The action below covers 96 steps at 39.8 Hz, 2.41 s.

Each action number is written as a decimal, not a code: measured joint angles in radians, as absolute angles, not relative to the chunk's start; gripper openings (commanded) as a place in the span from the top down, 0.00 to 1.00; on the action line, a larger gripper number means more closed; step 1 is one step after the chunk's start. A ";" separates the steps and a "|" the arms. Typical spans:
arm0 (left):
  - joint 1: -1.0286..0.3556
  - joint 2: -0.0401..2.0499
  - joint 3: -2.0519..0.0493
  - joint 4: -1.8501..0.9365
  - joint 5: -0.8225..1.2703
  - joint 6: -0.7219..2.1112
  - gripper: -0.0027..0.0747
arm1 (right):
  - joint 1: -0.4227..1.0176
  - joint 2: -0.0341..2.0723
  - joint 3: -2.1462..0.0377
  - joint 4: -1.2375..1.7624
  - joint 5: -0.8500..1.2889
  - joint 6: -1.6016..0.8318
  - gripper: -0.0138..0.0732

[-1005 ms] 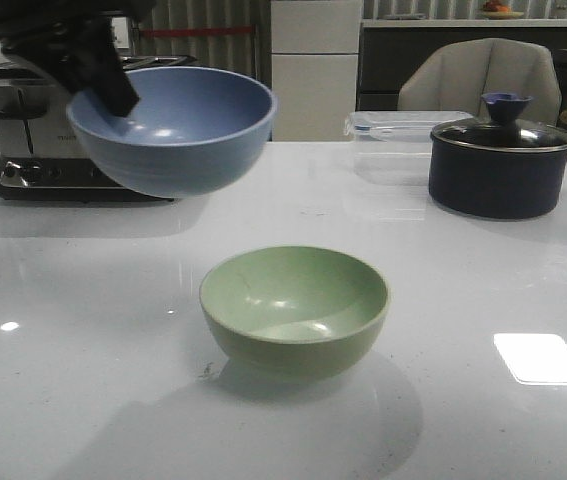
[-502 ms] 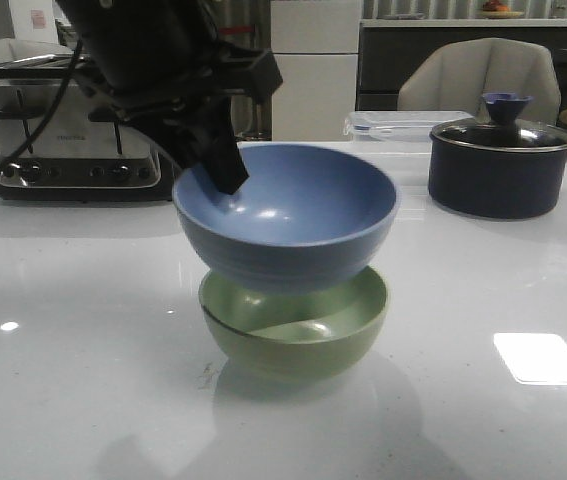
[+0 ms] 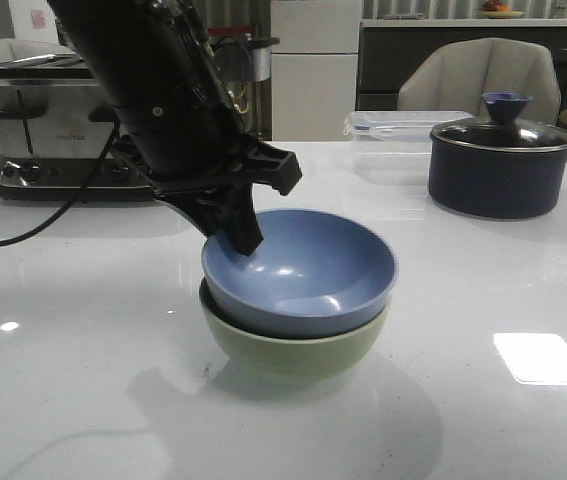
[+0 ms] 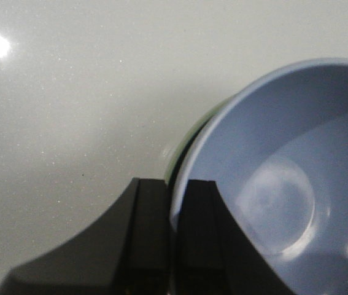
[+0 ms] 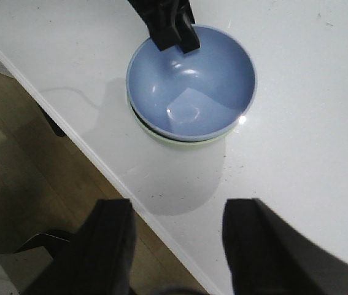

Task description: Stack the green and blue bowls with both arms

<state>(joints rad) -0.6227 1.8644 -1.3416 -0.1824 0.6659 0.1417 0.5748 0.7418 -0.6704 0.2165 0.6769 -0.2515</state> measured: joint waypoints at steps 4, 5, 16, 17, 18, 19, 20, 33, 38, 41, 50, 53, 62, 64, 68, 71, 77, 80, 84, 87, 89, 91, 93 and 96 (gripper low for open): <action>-0.623 1.866 -1.342 -0.182 0.668 0.142 0.72 | 0.575 0.742 -0.670 0.216 0.678 -0.251 0.33; -0.623 1.866 -1.342 -0.182 0.668 0.142 0.69 | 0.575 0.742 -0.670 0.216 0.678 -0.251 0.33; -0.623 1.864 -1.348 -0.182 0.678 0.142 0.44 | 0.575 0.742 -0.670 0.216 0.678 -0.251 0.33; -0.623 1.862 -1.348 -0.182 0.680 0.142 0.44 | 0.575 0.742 -0.670 0.216 0.678 -0.251 0.33; -0.623 1.854 -1.348 -0.182 0.680 0.142 0.44 | 0.575 0.742 -0.670 0.216 0.678 -0.251 0.33; -0.623 1.846 -1.348 -0.182 0.682 0.142 0.44 | 0.575 0.742 -0.670 0.216 0.678 -0.251 0.33; -0.623 1.833 -1.348 -0.182 0.682 0.142 0.44 | 0.575 0.742 -0.670 0.216 0.678 -0.251 0.33; -0.674 1.563 -1.300 -0.135 0.689 0.142 0.44 | 0.575 0.742 -0.670 0.216 0.678 -0.251 0.33; -0.728 1.414 -1.207 -0.119 0.694 0.144 0.44 | 0.575 0.742 -0.670 0.216 0.679 -0.251 0.33; -0.756 1.338 -1.147 -0.109 0.696 0.145 0.44 | 0.575 0.742 -0.670 0.216 0.679 -0.251 0.33; -0.793 1.124 -0.968 -0.072 0.767 0.127 0.44 | 0.575 0.742 -0.670 0.216 0.679 -0.251 0.33; -0.793 1.065 -0.920 -0.022 0.785 0.077 0.44 | 0.575 0.742 -0.670 0.216 0.679 -0.251 0.33; -0.793 0.925 -0.808 0.139 0.811 -0.093 0.44 | 0.563 0.742 -0.670 0.179 0.682 -0.207 0.33; -0.793 0.907 -0.798 0.143 0.811 -0.099 0.44 | 0.552 0.742 -0.670 0.166 0.687 -0.192 0.33; -0.793 0.889 -0.789 0.148 0.811 -0.107 0.44 | 0.533 0.742 -0.670 0.149 0.712 -0.177 0.33; -0.793 0.886 -0.789 0.148 0.811 -0.109 0.45 | 0.531 0.742 -0.670 0.147 0.725 -0.175 0.33; -0.793 0.884 -0.788 0.148 0.799 -0.109 0.45 | 0.531 0.742 -0.670 0.147 0.750 -0.175 0.33; -0.793 0.884 -0.788 0.148 0.792 -0.109 0.50 | 0.531 0.742 -0.670 0.145 0.761 -0.175 0.35; -0.793 0.884 -0.788 0.149 0.787 -0.109 0.61 | 0.531 0.742 -0.670 0.145 0.771 -0.175 0.47; -0.793 0.884 -0.788 0.149 0.786 -0.109 0.71 | 0.531 0.742 -0.670 0.145 0.772 -0.175 0.59; -0.793 0.884 -0.788 0.149 0.784 -0.109 0.75 | 0.531 0.742 -0.670 0.145 0.774 -0.175 0.66; -0.793 0.884 -0.788 0.150 0.782 -0.109 0.81 | 0.531 0.742 -0.670 0.145 0.774 -0.175 0.71; -0.793 0.884 -0.788 0.150 0.782 -0.110 0.85 | 0.531 0.742 -0.670 0.145 0.774 -0.175 0.75; -0.793 0.884 -0.788 0.150 0.782 -0.110 0.85 | 0.531 0.742 -0.670 0.145 0.776 -0.175 0.78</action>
<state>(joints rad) -0.7927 0.8841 -0.7881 0.1497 0.7819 -0.1096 0.5312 0.7418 -0.6704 0.1451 0.7756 -0.1751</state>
